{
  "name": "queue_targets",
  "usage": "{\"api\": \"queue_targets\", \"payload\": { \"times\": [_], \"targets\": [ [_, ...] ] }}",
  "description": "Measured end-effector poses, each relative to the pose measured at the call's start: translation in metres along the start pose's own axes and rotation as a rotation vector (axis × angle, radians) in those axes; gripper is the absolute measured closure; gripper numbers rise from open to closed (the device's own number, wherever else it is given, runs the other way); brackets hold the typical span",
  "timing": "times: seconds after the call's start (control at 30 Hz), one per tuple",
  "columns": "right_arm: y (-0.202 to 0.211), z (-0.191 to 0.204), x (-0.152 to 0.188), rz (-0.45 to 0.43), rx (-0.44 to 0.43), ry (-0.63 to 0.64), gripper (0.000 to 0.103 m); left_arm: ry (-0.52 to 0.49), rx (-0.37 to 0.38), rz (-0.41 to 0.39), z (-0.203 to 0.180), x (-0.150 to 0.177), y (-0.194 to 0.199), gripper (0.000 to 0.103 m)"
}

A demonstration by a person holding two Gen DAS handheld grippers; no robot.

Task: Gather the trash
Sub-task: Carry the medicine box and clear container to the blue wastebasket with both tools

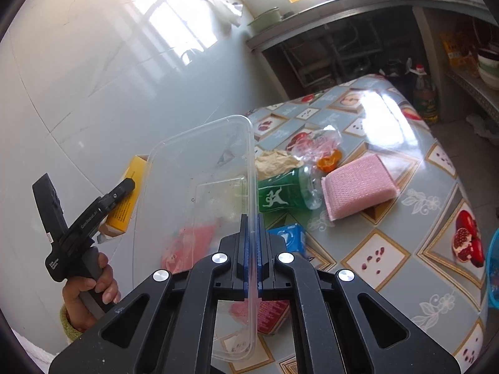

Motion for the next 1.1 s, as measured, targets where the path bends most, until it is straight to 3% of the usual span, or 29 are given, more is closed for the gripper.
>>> {"api": "queue_targets", "payload": {
  "times": [0.53, 0.8, 1.1],
  "targets": [
    [0.084, -0.047, -0.011, -0.166, 0.095, -0.100, 0.100, -0.065, 0.239, -0.014, -0.106, -0.003, 0.027, 0.030],
    [0.127, -0.090, -0.008, -0.237, 0.163, -0.169, 0.100, -0.128, 0.402, 0.011, -0.196, 0.004, 0.036, 0.030],
    [0.189, -0.156, 0.004, -0.323, 0.287, -0.281, 0.100, -0.210, 0.604, 0.124, -0.307, 0.034, 0.032, 0.030]
  ]
}}
Point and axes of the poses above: each gripper's, at about its wrist camera, not at the fingertips, and y roughly against the way its jaws point, z to its left, x to its underside, the point moved 7 cm from there along -y, roughly the way its jaws point, and after that the axes turned 5 degrees about -z, right-handed, at the moved point
